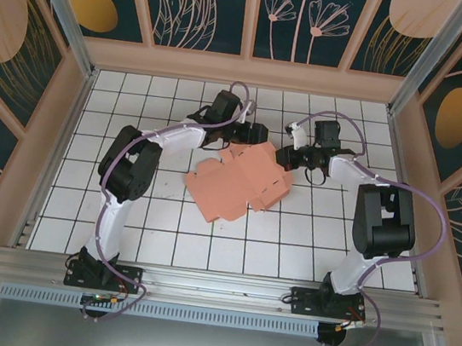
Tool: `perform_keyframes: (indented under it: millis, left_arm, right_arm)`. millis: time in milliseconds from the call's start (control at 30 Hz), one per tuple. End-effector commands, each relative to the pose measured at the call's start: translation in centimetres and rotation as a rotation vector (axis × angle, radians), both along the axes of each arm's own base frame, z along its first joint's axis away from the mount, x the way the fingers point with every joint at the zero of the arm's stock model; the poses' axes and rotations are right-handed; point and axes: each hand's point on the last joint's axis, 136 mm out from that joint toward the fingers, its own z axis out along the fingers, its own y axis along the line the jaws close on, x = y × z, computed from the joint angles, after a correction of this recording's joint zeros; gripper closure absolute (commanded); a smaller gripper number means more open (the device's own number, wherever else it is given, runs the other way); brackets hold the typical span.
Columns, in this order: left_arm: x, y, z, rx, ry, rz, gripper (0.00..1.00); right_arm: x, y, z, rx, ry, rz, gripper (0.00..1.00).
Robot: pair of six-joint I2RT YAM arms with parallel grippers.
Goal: Fold the paper box
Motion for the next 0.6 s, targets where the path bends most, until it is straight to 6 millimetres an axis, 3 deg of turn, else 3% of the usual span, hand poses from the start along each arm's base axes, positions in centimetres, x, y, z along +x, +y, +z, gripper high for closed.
perform_keyframes:
  millis: [0, 100, 267, 400, 567]
  left_arm:
    - [1.7, 2.5, 2.1, 0.030, -0.054, 0.104, 0.29]
    - [2.2, 2.7, 2.6, 0.025, -0.064, 0.101, 0.24]
    - [2.4, 1.4, 4.3, -0.034, -0.080, 0.050, 0.19]
    - [1.9, 0.3, 4.9, -0.089, -0.061, -0.003, 0.38]
    - [0.8, 0.5, 4.1, -0.072, -0.052, -0.026, 0.49]
  right_arm:
    - [0.6, 0.6, 1.1, 0.008, -0.031, 0.008, 1.00]
    - [0.6, 0.6, 1.1, 0.010, -0.030, 0.009, 1.00]
    - [0.5, 0.6, 1.1, 0.011, -0.027, 0.011, 1.00]
    - [0.6, 0.6, 1.1, 0.012, -0.030, 0.010, 1.00]
    - [0.5, 0.6, 1.0, 0.010, -0.023, 0.009, 1.00]
